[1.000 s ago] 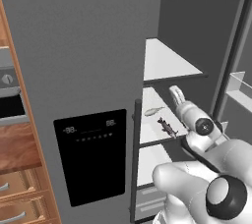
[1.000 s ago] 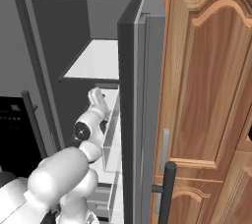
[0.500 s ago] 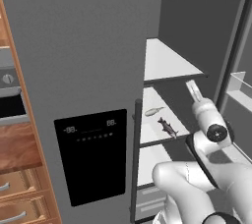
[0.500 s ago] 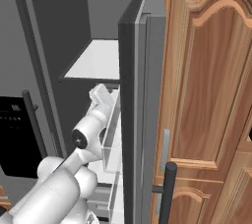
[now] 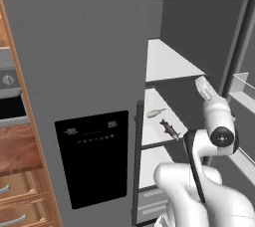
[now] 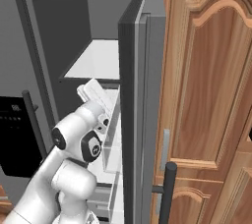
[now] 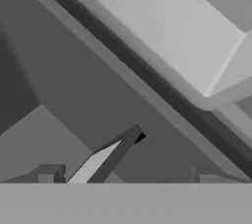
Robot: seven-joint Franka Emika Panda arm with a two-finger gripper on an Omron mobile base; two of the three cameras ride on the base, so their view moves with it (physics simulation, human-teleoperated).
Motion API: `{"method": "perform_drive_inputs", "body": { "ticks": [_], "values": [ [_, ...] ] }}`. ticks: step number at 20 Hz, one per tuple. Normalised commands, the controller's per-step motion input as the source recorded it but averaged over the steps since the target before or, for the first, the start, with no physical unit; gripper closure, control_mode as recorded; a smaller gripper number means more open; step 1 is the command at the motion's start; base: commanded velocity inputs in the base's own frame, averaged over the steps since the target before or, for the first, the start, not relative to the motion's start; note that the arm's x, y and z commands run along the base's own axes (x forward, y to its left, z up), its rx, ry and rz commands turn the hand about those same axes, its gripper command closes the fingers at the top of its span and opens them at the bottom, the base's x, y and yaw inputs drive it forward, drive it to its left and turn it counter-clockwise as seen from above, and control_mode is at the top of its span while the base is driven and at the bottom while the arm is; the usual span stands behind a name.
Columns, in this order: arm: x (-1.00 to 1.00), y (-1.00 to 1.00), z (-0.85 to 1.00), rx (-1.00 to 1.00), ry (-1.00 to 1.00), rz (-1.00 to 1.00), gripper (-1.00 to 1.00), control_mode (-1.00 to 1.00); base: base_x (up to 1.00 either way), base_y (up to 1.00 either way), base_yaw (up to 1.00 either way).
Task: Place the fish on the counter behind the older fish on the same shelf of the fridge to maintain FIFO order. Close the fridge door when finished.
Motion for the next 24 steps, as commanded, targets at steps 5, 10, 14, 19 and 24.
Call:
{"method": "perform_drive_inputs", "body": {
  "ticks": [5,10,14,19,24],
  "values": [
    [-0.56,0.92,0.36,-0.08,0.2,-0.09,-1.0,-1.0,0.0,0.0,0.0],
    [-0.81,0.59,0.31,-0.06,0.1,-0.09,-1.0,-1.0,0.0,0.0,0.0],
    [-1.0,0.3,0.01,-0.04,0.0,-0.08,-1.0,-1.0,0.0,0.0,0.0],
    [-1.0,0.14,-0.15,-0.01,-0.1,-0.06,-1.0,-1.0,0.0,0.0,0.0],
    [-0.85,0.21,-0.26,-0.01,0.02,-0.05,-1.0,-1.0,0.0,0.0,0.0]
  ]
}}
